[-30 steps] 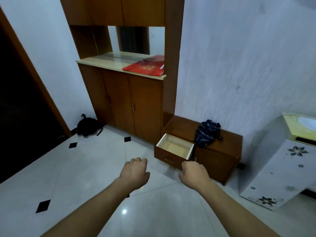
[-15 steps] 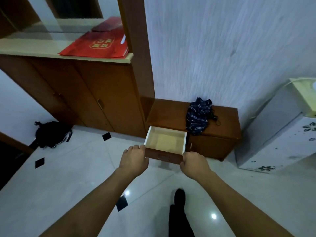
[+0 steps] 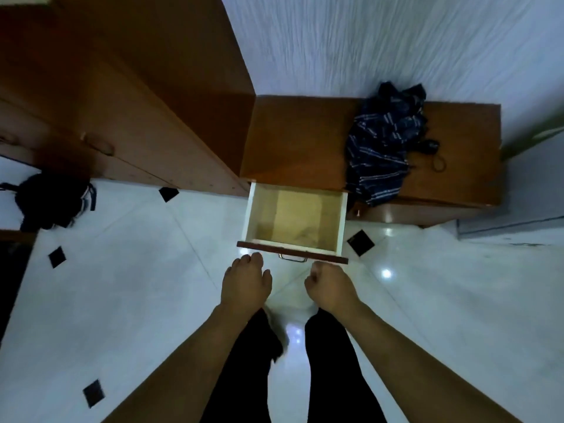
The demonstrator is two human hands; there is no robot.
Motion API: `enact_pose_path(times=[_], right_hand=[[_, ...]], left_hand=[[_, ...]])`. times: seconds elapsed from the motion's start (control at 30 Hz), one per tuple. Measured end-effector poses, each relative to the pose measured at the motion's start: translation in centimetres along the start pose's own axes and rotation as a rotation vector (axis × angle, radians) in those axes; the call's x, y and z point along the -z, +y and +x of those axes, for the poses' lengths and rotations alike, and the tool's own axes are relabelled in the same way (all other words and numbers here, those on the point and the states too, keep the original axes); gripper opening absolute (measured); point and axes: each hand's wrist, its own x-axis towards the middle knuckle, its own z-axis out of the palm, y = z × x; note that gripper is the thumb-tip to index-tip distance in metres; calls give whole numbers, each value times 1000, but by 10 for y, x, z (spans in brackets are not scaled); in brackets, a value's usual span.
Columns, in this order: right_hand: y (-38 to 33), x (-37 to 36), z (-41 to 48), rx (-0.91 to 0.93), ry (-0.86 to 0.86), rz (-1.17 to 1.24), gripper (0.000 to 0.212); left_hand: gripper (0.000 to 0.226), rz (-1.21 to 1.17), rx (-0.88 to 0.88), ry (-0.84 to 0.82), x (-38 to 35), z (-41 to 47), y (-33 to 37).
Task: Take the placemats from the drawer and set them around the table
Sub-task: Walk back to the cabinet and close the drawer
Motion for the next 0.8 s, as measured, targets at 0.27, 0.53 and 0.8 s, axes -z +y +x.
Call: enact_pose_path(times=[0.27, 0.53, 0.8], right_hand=[[56, -104, 115, -716, -148, 884, 17], [74, -157, 197, -889, 115, 1243, 22], [75, -142, 230, -823, 185, 1206, 14]], left_hand=[[16, -491, 582, -282, -125, 109, -48], [16, -893, 842, -294, -197, 195, -90], [10, -980, 726, -180, -201, 222, -79]])
